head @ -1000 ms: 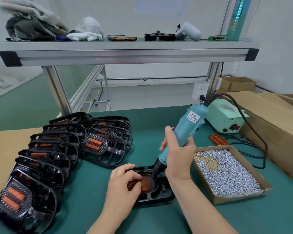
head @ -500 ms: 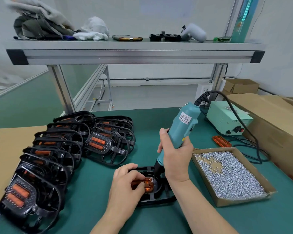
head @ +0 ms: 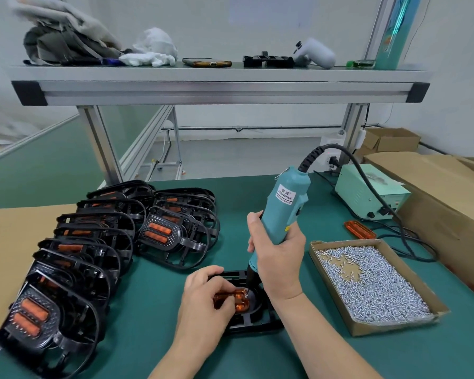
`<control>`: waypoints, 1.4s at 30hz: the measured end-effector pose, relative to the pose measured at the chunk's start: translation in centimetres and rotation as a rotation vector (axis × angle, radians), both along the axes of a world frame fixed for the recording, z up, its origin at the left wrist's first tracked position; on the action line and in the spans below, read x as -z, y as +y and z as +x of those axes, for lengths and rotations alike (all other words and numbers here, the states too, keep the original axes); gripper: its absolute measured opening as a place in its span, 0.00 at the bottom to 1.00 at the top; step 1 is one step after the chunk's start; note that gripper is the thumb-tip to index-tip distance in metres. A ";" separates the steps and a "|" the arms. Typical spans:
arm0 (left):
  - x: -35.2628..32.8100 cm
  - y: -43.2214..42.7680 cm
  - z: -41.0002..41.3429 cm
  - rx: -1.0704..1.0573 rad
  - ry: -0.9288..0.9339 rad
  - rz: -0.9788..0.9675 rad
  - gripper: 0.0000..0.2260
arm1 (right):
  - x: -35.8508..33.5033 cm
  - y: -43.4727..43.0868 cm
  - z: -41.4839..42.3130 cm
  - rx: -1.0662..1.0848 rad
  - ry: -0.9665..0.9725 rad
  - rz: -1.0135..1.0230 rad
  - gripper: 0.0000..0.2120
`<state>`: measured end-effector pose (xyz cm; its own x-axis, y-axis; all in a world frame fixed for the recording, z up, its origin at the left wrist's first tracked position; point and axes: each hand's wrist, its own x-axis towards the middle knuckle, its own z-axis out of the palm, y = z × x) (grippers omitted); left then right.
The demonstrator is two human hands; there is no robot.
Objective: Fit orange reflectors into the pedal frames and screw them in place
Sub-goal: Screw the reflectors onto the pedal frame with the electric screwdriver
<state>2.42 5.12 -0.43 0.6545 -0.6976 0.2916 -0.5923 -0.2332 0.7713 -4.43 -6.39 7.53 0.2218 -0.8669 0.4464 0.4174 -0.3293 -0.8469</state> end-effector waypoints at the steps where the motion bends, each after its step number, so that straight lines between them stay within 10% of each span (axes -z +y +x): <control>1: 0.0 0.0 0.0 0.001 -0.005 -0.001 0.16 | 0.0 0.0 0.1 -0.013 0.012 -0.020 0.10; 42: 0.2 -0.4 -0.5 -0.034 -0.022 0.012 0.15 | -2.7 -4.0 -3.1 -0.026 -0.068 0.254 0.14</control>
